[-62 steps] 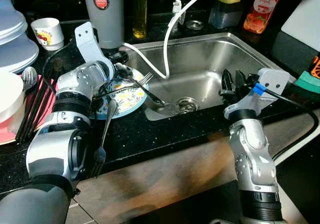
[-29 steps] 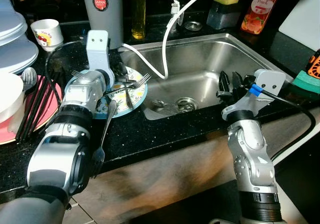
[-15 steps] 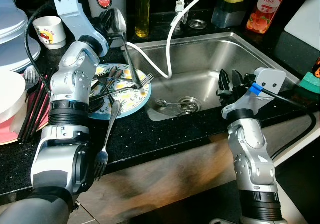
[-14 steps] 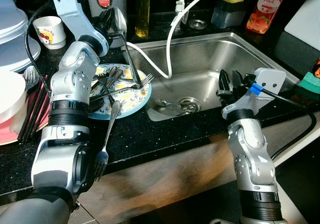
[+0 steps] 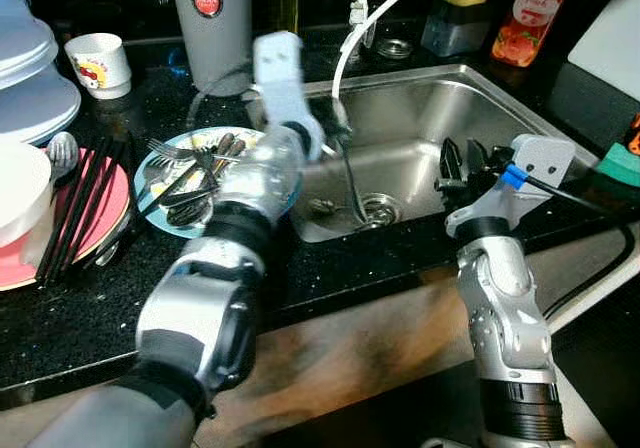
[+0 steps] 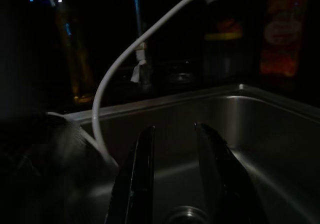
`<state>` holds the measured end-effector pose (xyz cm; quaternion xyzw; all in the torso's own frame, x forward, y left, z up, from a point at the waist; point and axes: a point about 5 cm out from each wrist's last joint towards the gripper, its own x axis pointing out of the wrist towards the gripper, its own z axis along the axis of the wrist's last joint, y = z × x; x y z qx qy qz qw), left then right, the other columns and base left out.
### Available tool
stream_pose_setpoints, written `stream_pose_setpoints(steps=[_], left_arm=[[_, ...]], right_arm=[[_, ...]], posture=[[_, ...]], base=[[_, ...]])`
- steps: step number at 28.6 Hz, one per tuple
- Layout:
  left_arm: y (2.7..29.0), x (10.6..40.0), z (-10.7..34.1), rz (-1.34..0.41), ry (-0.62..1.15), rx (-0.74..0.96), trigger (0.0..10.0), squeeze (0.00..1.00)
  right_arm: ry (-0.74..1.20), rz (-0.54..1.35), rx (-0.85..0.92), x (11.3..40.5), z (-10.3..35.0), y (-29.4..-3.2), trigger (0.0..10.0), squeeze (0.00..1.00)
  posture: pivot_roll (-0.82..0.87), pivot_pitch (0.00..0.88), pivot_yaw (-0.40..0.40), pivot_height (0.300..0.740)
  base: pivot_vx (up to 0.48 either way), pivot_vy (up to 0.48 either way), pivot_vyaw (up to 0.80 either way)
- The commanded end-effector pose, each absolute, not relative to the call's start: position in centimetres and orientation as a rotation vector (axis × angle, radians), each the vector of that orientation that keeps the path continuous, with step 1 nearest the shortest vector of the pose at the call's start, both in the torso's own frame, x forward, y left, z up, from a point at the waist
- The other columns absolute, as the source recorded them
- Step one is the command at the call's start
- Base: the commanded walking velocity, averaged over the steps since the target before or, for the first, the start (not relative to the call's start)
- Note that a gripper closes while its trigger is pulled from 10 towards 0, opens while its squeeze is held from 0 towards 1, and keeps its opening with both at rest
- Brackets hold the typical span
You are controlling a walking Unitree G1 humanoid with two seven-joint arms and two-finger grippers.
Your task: Kitchen organization
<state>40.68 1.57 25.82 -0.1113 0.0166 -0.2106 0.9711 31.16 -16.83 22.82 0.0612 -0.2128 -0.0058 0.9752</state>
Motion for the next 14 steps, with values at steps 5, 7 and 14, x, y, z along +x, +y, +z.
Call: stream_pose_setpoints(steps=[5,7,14], left_arm=[[1.1,40.7,27.9,-0.470,-0.069,-0.267,10.0,0.98],[1.6,40.6,29.4,-0.499,-0.150,-0.288,10.0,0.00],[6.7,41.0,29.0,-0.372,-0.152,-0.102,10.0,0.00]], right_arm=[[-0.431,-0.038,0.125,30.9,22.8,-17.3,10.0,0.00],[-0.428,-0.038,0.126,30.8,22.7,-17.3,10.0,0.00],[-0.425,-0.032,0.132,30.9,22.6,-17.2,10.0,0.00]], posture=[[-0.02,0.086,0.009,0.740],[-0.01,0.093,0.002,0.740],[0.01,0.105,-0.010,0.740]], base=[[0.000,0.000,0.00],[0.000,0.000,0.00],[0.000,0.000,0.00]])
